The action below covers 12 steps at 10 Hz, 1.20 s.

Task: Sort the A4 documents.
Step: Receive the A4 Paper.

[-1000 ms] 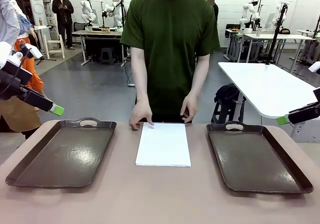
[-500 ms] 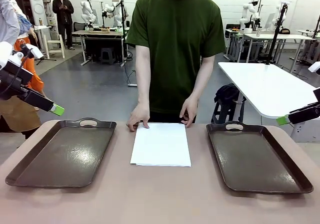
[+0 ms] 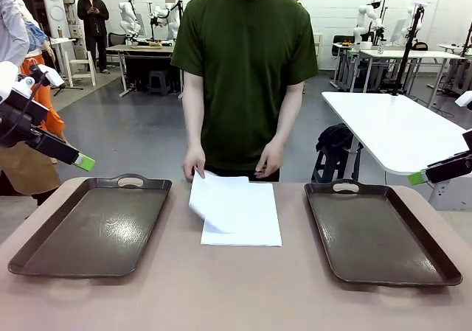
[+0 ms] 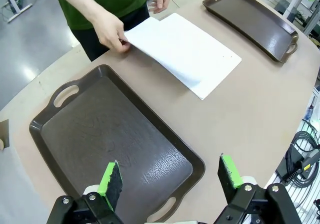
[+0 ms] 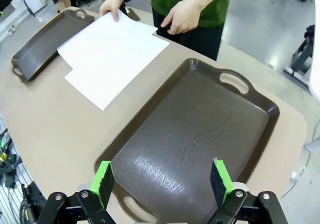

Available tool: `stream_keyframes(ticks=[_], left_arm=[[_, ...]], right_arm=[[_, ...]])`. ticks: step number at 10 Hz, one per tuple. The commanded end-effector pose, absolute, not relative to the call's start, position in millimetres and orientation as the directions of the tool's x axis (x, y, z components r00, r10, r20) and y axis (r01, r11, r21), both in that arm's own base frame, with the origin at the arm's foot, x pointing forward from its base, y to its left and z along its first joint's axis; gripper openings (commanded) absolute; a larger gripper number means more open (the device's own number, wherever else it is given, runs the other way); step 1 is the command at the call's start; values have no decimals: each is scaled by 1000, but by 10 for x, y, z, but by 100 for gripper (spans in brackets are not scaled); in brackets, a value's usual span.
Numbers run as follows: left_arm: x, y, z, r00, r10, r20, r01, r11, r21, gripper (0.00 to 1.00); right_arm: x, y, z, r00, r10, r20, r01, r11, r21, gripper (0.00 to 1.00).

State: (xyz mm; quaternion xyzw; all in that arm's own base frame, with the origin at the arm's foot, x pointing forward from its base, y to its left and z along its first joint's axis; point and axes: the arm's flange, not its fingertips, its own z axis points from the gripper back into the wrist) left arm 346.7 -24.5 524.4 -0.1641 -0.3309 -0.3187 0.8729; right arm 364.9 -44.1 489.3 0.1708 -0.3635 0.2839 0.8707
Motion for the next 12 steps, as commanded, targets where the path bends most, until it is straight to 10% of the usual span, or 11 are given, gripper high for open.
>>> stream_keyframes(ticks=[1,12], left_arm=[[3472,-225,5243,568,-446,692,673,736,-78,100],[3472,-225,5243,568,-446,692,673,736,-78,100]], right_arm=[[3652,-432,4891,566,370,736,-629,771,96,100],[3652,-432,4891,566,370,736,-629,771,96,100]])
